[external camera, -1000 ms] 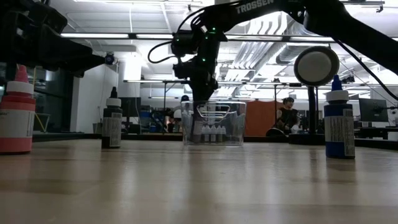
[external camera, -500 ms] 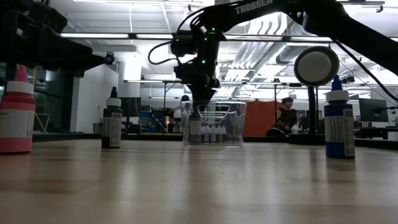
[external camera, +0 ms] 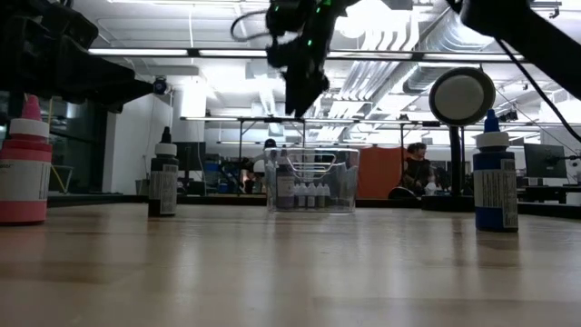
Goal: Pick & Place food coloring
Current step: Put the big black food coloring bottle into the transparent bin
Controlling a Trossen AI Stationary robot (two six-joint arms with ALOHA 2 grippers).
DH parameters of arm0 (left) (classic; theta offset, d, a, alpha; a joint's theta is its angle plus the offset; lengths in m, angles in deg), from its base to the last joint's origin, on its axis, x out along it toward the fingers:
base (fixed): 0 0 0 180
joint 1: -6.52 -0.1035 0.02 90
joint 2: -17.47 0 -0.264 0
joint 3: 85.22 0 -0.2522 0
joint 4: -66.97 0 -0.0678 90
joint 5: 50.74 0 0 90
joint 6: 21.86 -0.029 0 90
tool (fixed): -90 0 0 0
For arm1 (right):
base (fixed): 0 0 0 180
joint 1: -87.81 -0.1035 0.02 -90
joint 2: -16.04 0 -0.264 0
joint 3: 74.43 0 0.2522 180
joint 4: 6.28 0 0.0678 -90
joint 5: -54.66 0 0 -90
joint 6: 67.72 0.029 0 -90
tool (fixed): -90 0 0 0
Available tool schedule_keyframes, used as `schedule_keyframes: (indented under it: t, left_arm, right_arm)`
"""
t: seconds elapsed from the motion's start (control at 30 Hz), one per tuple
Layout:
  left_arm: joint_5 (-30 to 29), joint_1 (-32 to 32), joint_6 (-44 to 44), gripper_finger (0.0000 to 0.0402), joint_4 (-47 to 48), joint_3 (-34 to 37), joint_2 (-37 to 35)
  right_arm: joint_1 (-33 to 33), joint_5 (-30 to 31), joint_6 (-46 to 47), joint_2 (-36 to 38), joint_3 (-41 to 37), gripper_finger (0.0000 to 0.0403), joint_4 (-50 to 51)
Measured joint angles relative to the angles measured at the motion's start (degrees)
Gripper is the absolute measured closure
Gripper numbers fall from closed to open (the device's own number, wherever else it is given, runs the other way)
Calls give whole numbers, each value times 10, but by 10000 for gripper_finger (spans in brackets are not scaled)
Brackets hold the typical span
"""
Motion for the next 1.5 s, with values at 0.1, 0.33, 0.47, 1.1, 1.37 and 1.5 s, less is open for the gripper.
schedule_keyframes:
  t: [0.1, 0.33, 0.47, 1.1, 1.37, 1.5]
  left_arm:
    - [0, 0, 0, 163, 0, 0, 0]
    - [0, 0, 0, 163, 0, 0, 0]
    - [0, 0, 0, 163, 0, 0, 0]
    - [0, 0, 0, 163, 0, 0, 0]
    - [0, 0, 0, 163, 0, 0, 0]
    - [0, 0, 0, 163, 0, 0, 0]
  right_arm:
    - [-5, -12, 3, 27, 0, 130, 0]
    - [-28, -50, 3, 70, 1, 130, -5]
    - [-43, -83, -10, 87, 1, 130, -9]
    - [-137, -192, -40, 89, -138, 132, -235]
    - [-152, -169, -27, 135, -367, 132, -524]
    - [-155, -157, -26, 154, -475, 134, -669]
